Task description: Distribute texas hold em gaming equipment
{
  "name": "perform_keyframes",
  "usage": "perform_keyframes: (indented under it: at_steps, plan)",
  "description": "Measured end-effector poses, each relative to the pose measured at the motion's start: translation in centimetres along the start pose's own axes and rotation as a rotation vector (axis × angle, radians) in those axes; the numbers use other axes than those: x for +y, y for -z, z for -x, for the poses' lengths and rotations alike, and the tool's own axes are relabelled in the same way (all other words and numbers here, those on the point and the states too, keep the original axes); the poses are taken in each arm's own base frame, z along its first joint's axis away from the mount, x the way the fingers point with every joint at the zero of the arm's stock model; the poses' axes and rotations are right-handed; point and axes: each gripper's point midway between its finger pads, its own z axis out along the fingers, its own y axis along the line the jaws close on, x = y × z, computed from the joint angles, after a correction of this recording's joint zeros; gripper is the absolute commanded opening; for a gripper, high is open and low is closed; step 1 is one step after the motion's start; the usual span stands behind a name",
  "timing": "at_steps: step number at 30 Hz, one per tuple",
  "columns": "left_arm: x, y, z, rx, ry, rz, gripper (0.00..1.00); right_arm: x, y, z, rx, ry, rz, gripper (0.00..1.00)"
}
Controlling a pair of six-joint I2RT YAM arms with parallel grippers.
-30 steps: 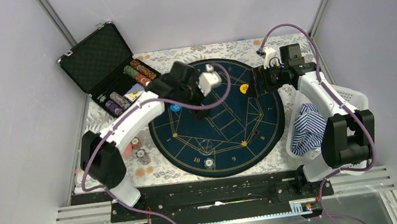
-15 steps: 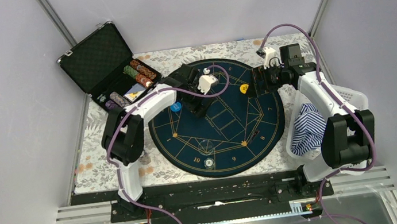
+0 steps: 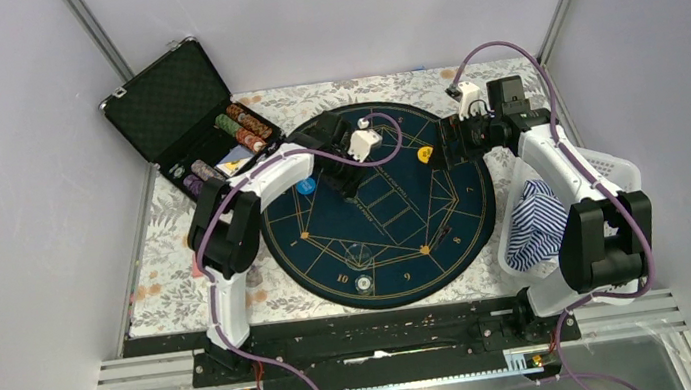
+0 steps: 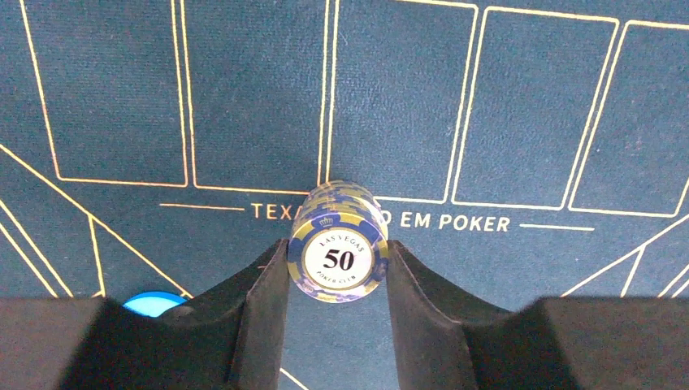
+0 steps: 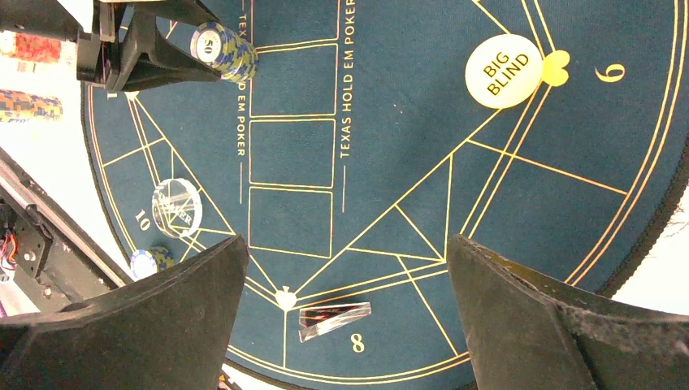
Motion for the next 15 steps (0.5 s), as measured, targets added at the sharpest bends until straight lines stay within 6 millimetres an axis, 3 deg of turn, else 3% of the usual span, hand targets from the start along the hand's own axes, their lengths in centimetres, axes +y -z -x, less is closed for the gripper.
perform_keyframes:
  at_steps: [8,12,15]
  plan:
    - [-0.1,0.6,0.0,0.0,-0.006,-0.007,0.32,0.0,0.0,0.0,0.0,0.001,0.0,1.0]
    - [1.0,3.2,0.2,-0.033,0.006,0.002,0.33,0.0,0.0,0.0,0.0,0.002,0.0,1.0]
    - [3.6,6.3,-0.5,-0.073,0.037,0.049,0.33,0.0,0.0,0.0,0.0,0.004,0.0,1.0]
